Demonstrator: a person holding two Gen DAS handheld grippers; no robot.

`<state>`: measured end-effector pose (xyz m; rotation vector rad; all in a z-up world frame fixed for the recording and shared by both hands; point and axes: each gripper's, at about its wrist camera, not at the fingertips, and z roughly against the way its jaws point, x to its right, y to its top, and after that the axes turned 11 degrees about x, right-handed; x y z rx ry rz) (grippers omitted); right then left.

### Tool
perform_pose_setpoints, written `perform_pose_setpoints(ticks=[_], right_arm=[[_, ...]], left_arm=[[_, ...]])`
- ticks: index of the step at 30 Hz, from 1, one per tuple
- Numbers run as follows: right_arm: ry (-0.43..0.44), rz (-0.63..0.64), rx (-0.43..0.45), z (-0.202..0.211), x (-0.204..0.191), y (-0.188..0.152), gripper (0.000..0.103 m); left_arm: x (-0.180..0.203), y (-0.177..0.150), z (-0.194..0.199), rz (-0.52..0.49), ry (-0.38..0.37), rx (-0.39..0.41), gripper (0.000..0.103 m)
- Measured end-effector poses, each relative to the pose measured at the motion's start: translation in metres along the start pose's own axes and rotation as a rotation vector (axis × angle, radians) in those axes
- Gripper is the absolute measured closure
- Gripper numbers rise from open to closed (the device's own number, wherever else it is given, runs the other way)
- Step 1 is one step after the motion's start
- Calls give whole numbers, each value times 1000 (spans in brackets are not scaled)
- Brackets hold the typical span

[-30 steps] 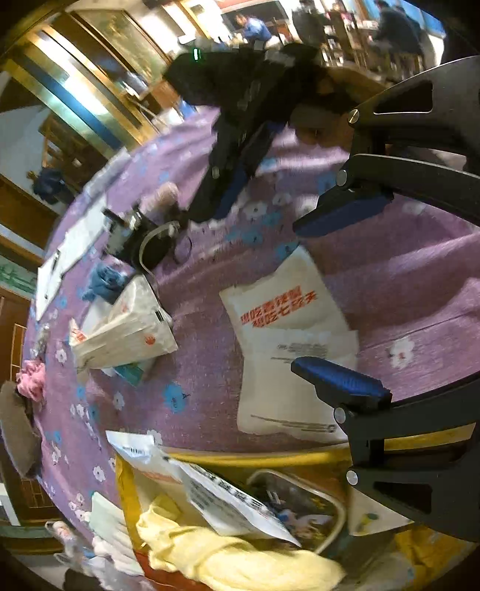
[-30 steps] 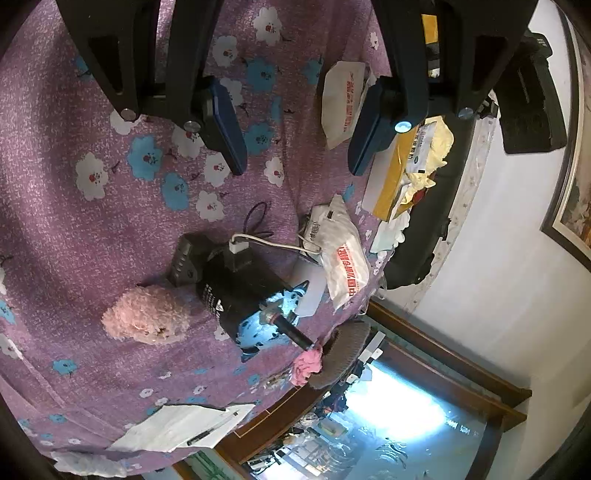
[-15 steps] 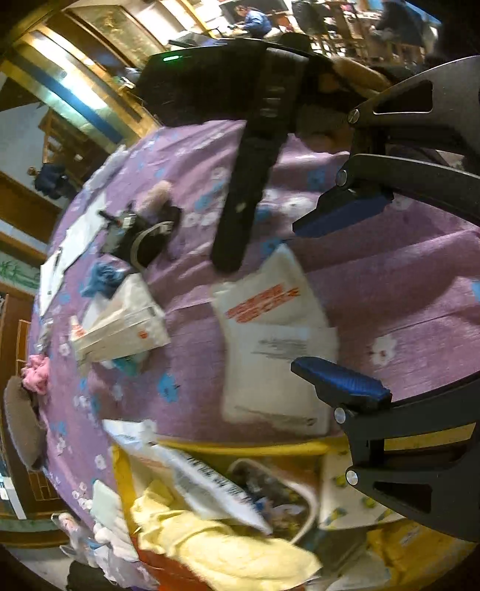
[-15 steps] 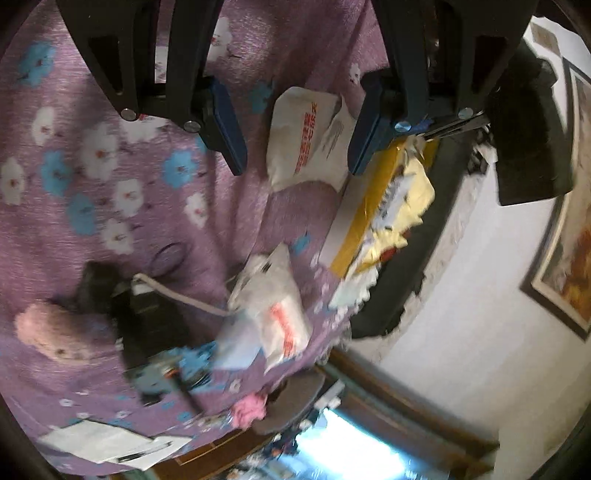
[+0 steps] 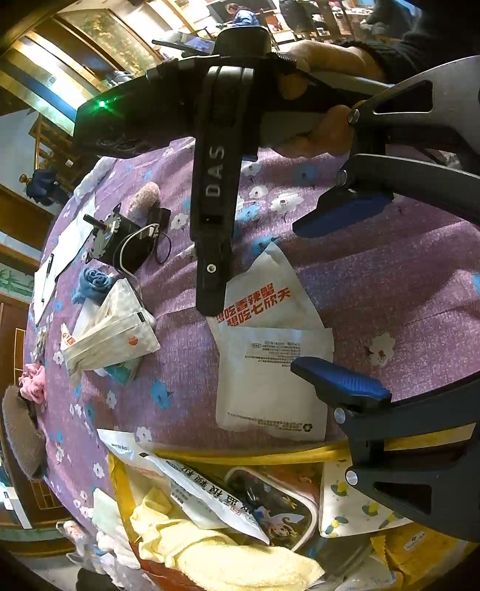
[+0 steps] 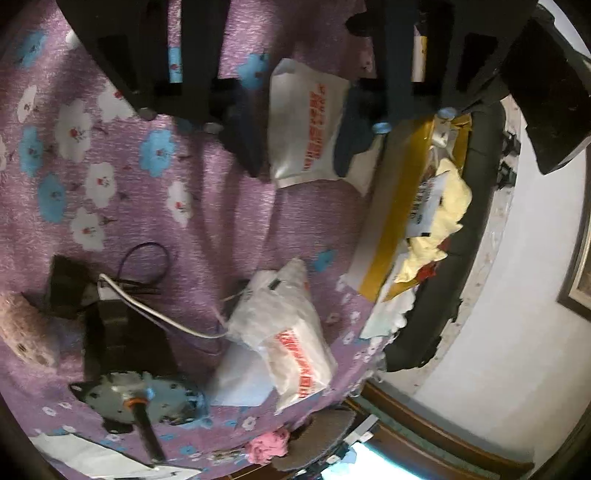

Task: Organize soft objects
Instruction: 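Grasp the white red-print packet with right while left moves to the white square packet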

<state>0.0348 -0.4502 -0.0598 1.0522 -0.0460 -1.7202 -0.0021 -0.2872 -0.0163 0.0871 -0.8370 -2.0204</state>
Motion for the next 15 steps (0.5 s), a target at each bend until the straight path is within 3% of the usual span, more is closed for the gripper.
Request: perform_pose_setpoints(ticks=[2,7,12,15], right_arm=[[3,-14,5,1,3,-1,91],[43,6,32,15,4,-7,94],[12,24,116,45,11,-11,95],[-20,22,165,61,23,-10,95]], left_arm=[[2,0,0,-8,9,0,35],[4,-1,-2,-19,21,2,35],[2,2,1,-7,13,7,35],[5,9,-3,-71,101,4,35]])
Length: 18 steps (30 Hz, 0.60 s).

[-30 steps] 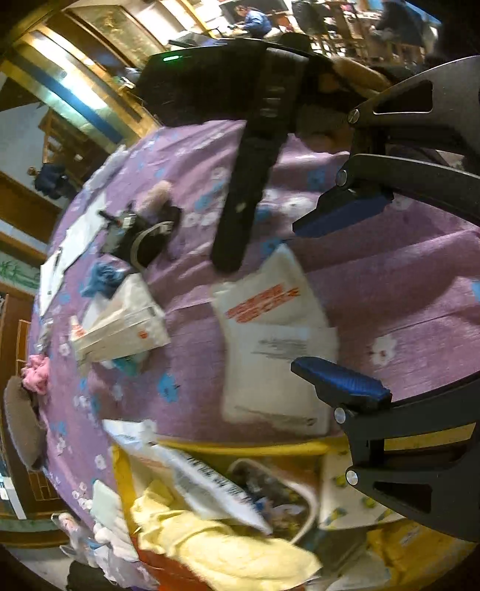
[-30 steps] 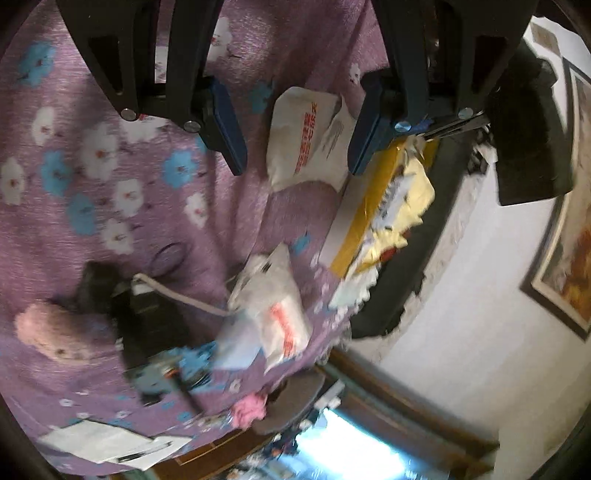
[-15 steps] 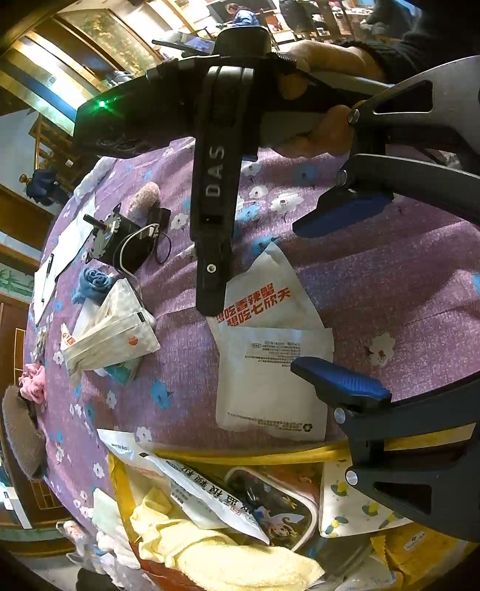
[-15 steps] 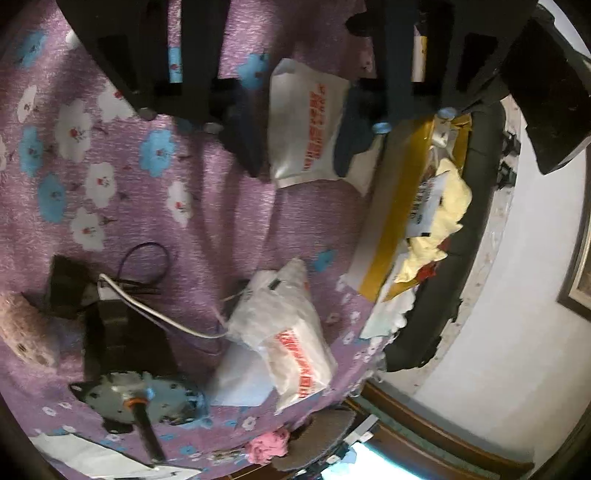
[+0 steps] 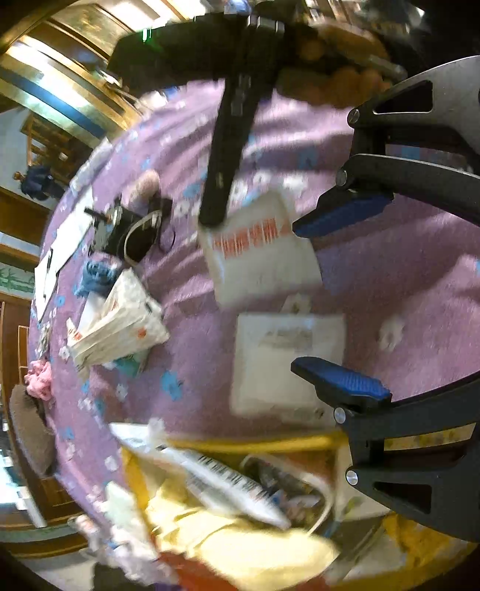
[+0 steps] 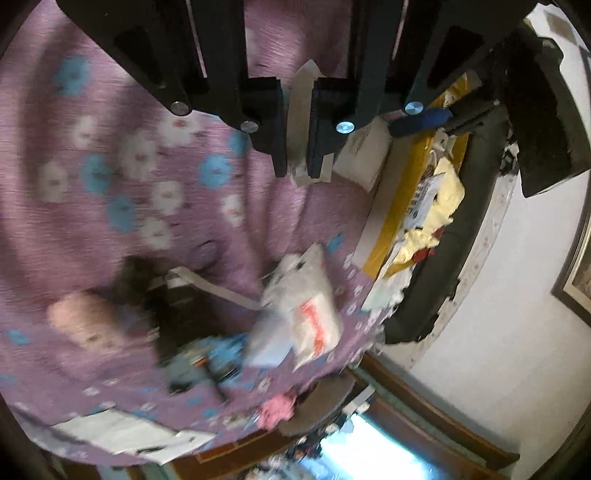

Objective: Organize soft objects

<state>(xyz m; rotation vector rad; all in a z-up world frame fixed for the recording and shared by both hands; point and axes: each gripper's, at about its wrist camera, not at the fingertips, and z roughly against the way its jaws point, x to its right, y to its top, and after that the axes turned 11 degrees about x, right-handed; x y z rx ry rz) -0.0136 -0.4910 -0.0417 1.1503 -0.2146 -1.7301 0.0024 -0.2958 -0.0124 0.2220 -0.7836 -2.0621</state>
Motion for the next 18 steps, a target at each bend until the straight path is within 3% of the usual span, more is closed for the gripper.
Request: perform_pose_setpoints(ticks=[7,11,14,16,18], right_arm=[[-5,-7,49,-4,13,4,95],[0,-14,49,-7,16,2,94],[2,-8,51,-6,15,1,94],[7,-4,50,-6,14,1,94],[9,-3,49,-6,13,0,94]], left_arm=[[17,7,-40,-258,256,-112,35],[20,5,-42,-312,293,-106,36],[19,4,-41,-336,332,-90,60],[19,3,-39,-345,330,-86,66],[24,4,-32,-375,357,-68,87]])
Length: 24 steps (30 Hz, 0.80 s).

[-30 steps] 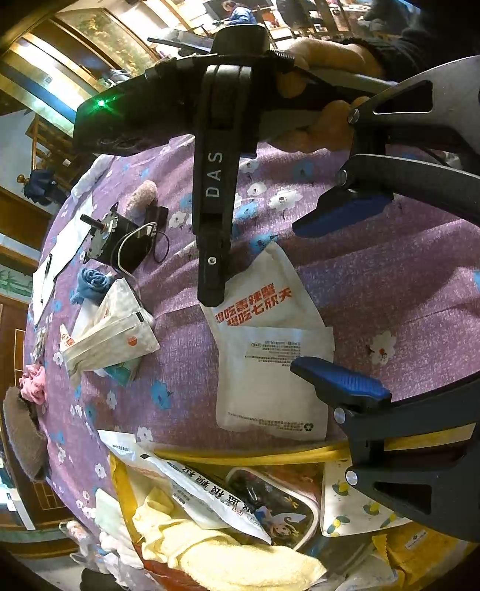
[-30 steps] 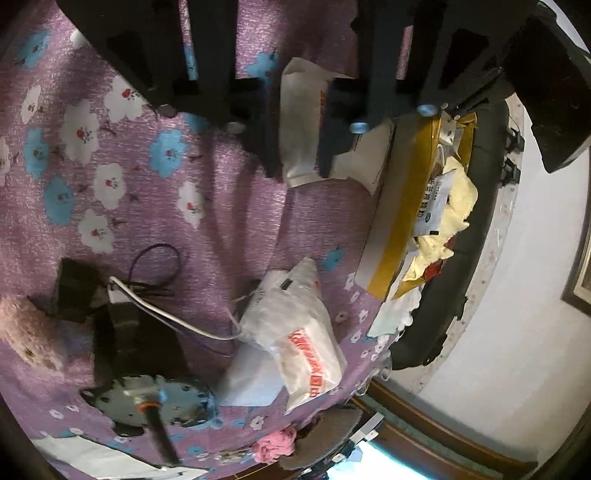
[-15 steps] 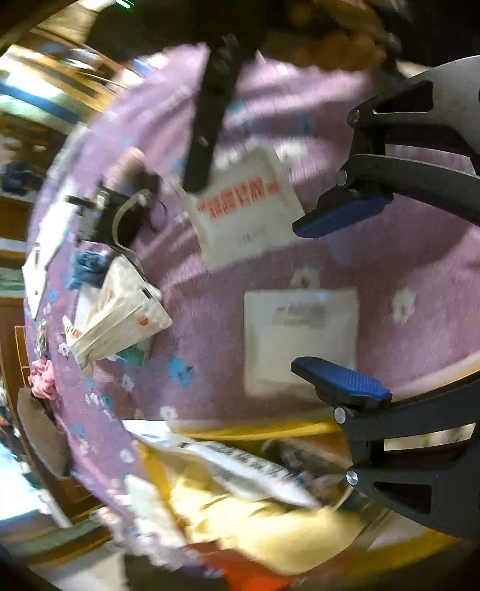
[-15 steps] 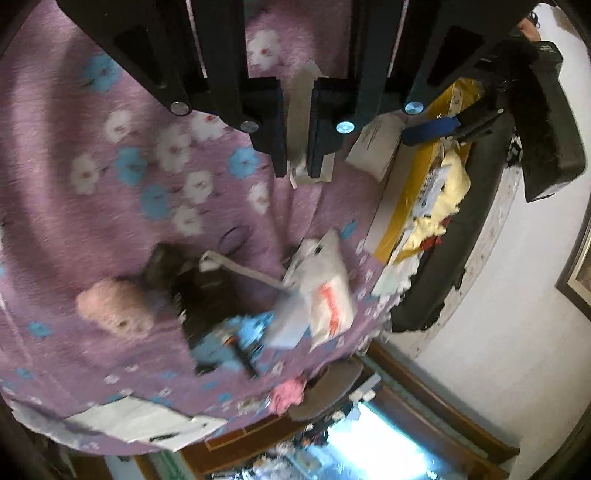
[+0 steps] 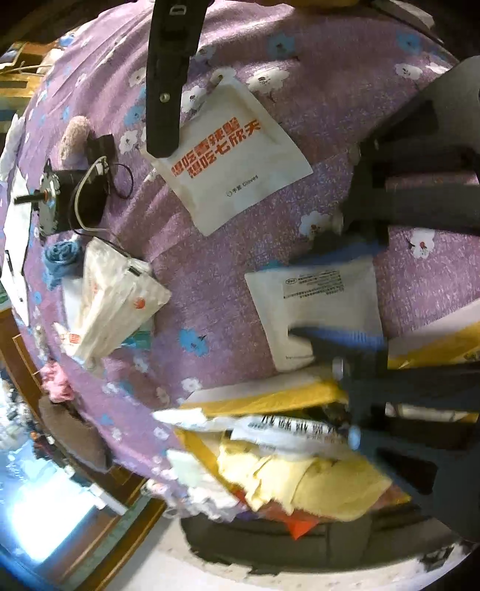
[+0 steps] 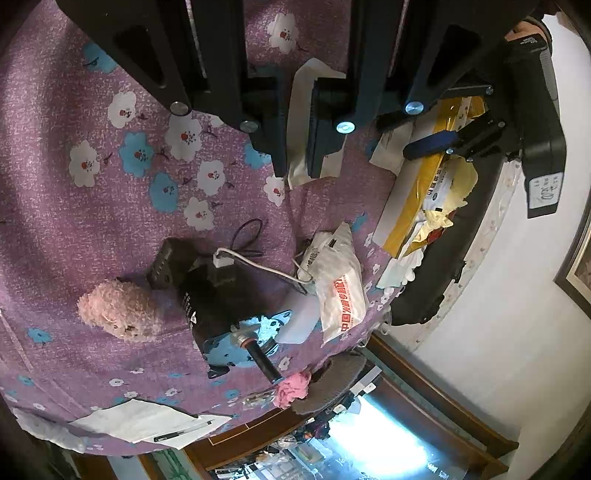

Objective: Organize soft objects

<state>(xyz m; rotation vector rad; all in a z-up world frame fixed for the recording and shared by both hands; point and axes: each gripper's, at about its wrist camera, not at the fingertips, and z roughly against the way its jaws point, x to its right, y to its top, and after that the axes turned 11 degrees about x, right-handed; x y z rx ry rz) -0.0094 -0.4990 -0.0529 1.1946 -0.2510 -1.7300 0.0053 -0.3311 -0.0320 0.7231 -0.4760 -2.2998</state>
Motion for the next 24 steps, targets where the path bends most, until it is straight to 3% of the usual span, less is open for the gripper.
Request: perform_pose_setpoints(ticks=[8,16,19,24], right_arm=[[9,-2,2,0,-2,-1,94],[18,-5,-1,-1,-1,-1,94],[18,-2,-5,-2,-2,-1,94],[14,13,-9,-3,-4,-2,94]], left_arm=[[-18,-3,5,-15,87,-9,87],[-18,6,3,122,-149,-39,85],[-7,5,0,96,-129,-48,85],[-10,4,1,161,-145,-53,82]])
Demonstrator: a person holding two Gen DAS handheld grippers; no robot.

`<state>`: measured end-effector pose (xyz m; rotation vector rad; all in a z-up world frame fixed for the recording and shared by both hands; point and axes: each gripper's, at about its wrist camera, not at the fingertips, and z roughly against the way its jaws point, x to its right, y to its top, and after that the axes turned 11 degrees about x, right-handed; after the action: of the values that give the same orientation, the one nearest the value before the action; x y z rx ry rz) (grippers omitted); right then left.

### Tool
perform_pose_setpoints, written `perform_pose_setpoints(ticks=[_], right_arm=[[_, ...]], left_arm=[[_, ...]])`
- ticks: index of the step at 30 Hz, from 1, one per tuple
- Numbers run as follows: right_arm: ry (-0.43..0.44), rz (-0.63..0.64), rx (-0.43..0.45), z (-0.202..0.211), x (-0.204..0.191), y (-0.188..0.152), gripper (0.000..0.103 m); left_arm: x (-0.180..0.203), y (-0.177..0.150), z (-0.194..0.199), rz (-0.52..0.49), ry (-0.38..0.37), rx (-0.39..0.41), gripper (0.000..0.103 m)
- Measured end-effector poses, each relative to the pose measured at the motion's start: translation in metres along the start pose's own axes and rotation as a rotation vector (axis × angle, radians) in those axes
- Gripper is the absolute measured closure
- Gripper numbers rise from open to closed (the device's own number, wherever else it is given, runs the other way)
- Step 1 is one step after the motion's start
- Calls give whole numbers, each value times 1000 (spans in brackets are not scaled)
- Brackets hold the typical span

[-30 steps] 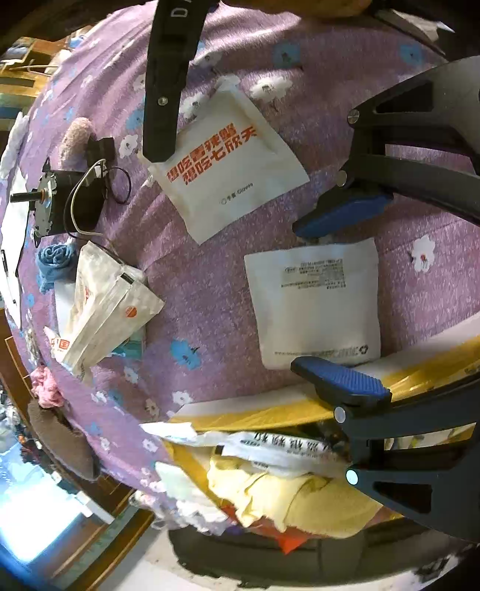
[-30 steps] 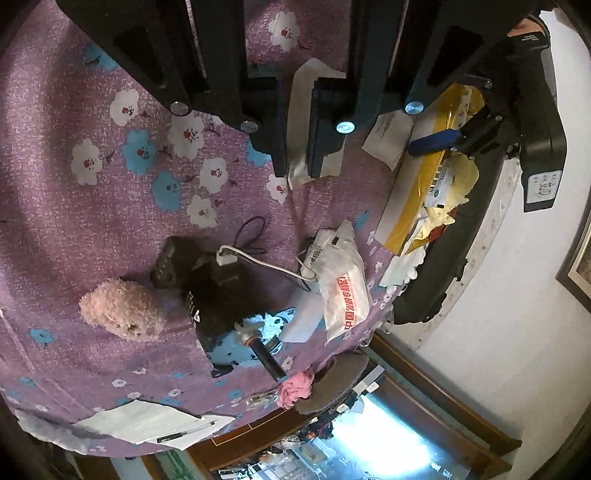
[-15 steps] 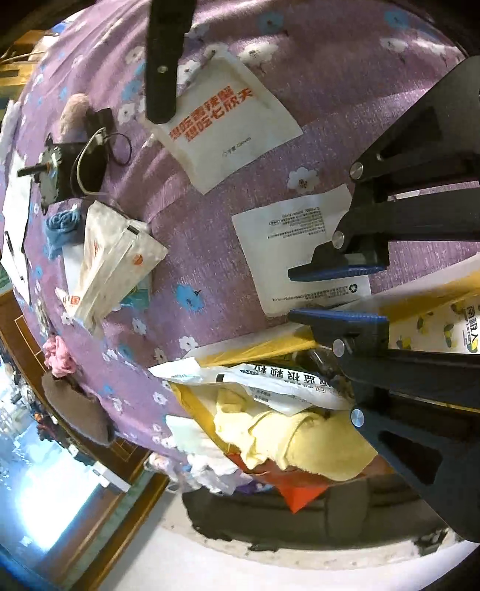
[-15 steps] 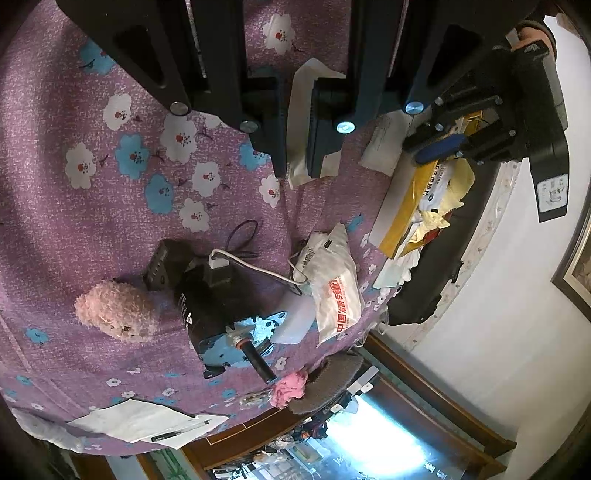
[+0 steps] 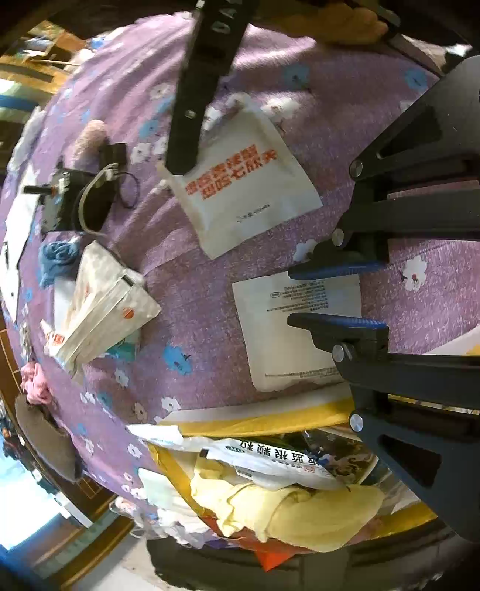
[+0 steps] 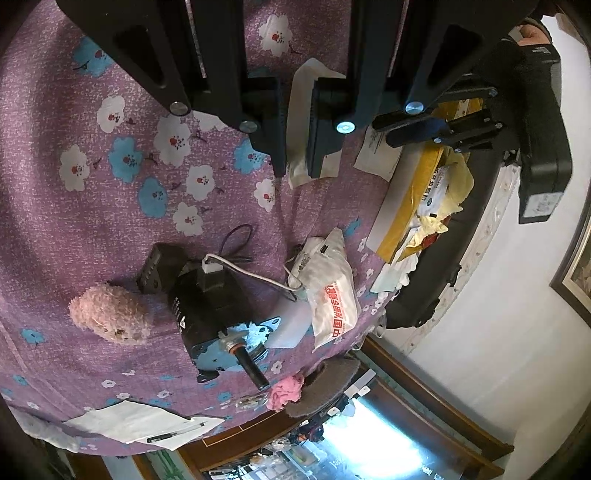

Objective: Organize soft objects

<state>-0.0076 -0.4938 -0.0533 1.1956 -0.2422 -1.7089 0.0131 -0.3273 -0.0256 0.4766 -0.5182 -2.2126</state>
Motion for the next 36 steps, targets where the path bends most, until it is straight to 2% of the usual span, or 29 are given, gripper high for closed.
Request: perform_pose_setpoints(ticks=[1,3,5,8,10,12,13,15,16,19,25,26,28,29,32,34,35,36], right_arm=[[1,0,0,0,0,0,94],[0,0,-1,0,0,0,93],[1,0,-2,-1,0,0,93],[0,0,-2,-1,0,0,93],[0,-2,-3,-1,0,0,93],[1,-1,-3,0,0,-1,93],[1,1,-4,0,-1,-1,93],[2,-1,-6,0,0,-1,93],[3,-3,-6,0,1,-1,93],[3,-3,-5,0,0,-1,93],[1,-5,-5,0,0,-1,92],[1,-7,-6,0,1,-1,92],[1,-9,-8,0,1,-1,92],[1,-10,-7,0,1,-1,92],[3,-9,-4,1,1,-1,91],[4,-8,-6,0,1,-1,91],[5,-7,-5,0,1,-1,91],[6,-6,-4,0,1,-1,91]], left_arm=[[-1,-1,1,16,-15,-2,76],[1,-3,5,32,-59,8,43],[3,-8,2,40,-80,-2,33],[12,-11,-1,-22,-24,4,32],[13,-12,-1,-24,-27,-3,32],[13,-12,-2,-52,-9,-6,24],[13,-9,-3,-80,7,-10,24],[19,-7,-2,-183,112,-4,25],[20,-7,-3,-216,141,-4,25],[23,-10,-1,-268,166,-14,25],[33,-3,-4,-282,205,-8,25],[32,-3,-5,-286,220,-6,26],[29,-6,-9,-313,278,-7,57],[27,-9,-10,-307,278,-14,64],[24,-14,-6,-303,257,-11,70],[25,-14,-4,-305,251,7,79],[26,-15,0,-303,241,24,88],[26,-14,6,-293,242,58,93]])
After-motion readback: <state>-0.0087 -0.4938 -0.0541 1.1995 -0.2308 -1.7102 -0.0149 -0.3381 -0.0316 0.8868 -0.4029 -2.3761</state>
